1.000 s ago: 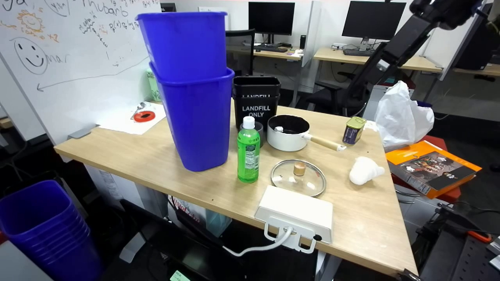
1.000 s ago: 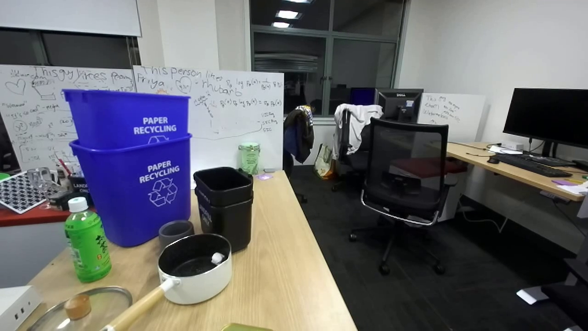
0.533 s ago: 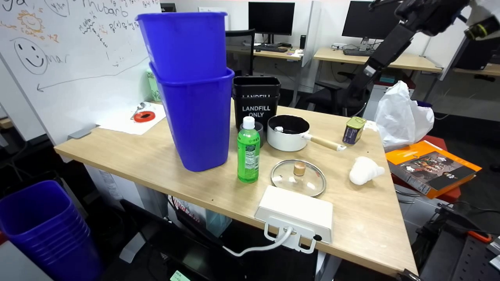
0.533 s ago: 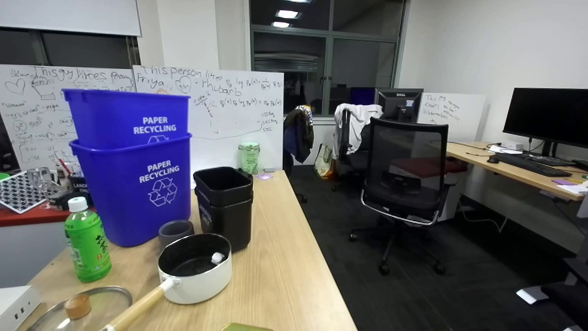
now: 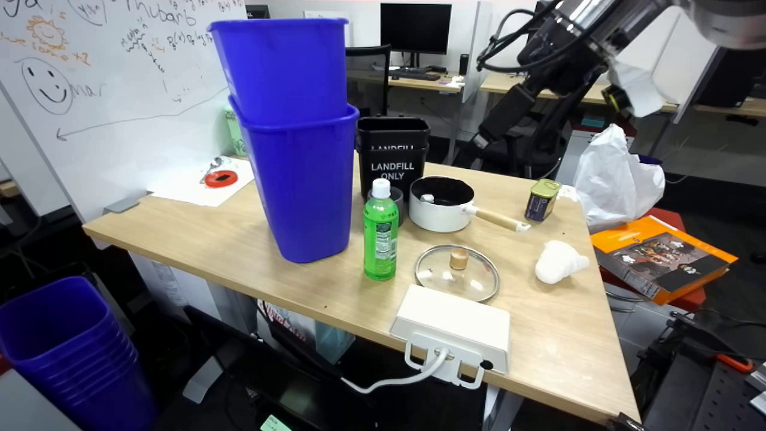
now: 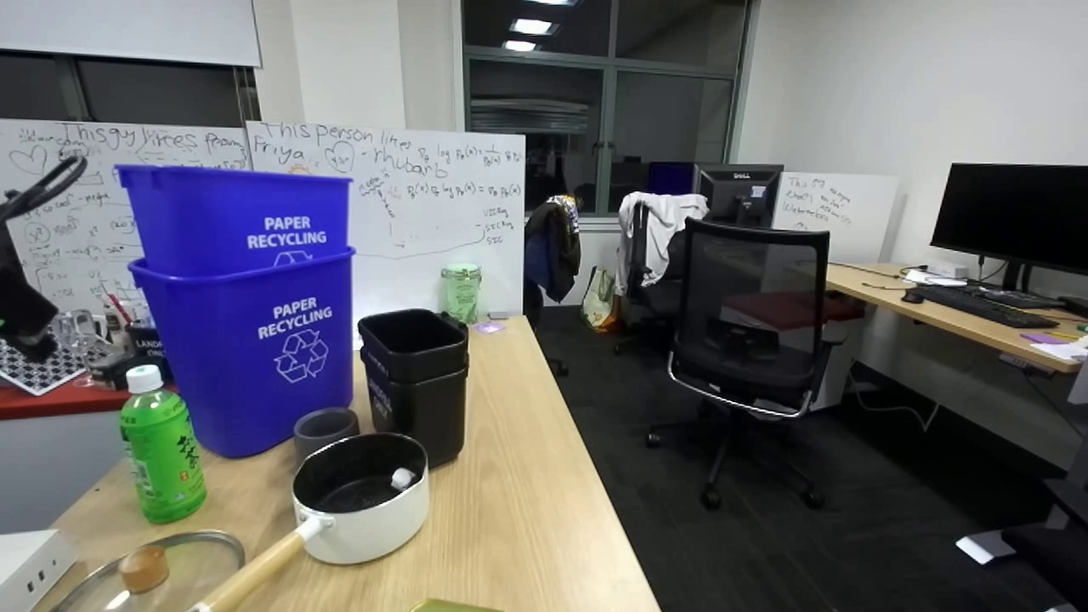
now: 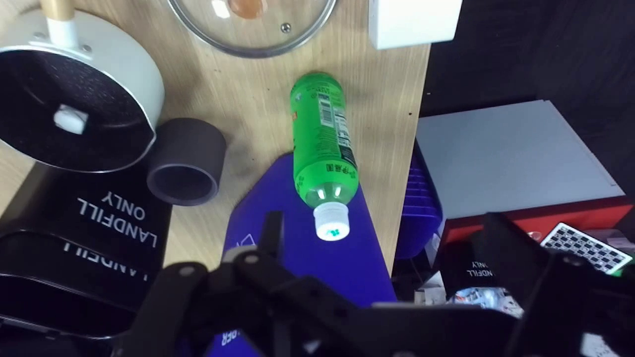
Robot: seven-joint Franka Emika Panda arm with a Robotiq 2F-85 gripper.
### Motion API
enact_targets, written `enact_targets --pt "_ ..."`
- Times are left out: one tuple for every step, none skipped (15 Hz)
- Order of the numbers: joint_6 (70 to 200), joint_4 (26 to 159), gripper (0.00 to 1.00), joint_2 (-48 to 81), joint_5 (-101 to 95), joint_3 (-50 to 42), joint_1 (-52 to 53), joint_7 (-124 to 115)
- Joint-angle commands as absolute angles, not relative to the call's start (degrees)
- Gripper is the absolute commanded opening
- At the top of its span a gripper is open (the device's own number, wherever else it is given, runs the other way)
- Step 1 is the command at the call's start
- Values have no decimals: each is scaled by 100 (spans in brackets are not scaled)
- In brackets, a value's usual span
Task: Move the green bottle to the right
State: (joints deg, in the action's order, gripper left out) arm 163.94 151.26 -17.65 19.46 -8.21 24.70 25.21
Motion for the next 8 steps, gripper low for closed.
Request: enact_targets --pt "17109 14710 100 -1039 2820 -1137 3251 3191" --pt "17284 14607 100 -892 3131 -1198 3507 3396" --pt "17428 14498 100 -764 3424 -1257 3730 3619" --pt "17624 14394 100 -630 3727 -1294 3947 3860" --pt "17737 14260 100 -520 4034 -1335 4134 4084" --pt "17844 14141 100 -451 4363 -1374 4324 4346" --pt "17907 14021 100 -393 4665 -1402 4472 4604" --pt "17968 13911 100 -363 4996 -1424 4624 4914"
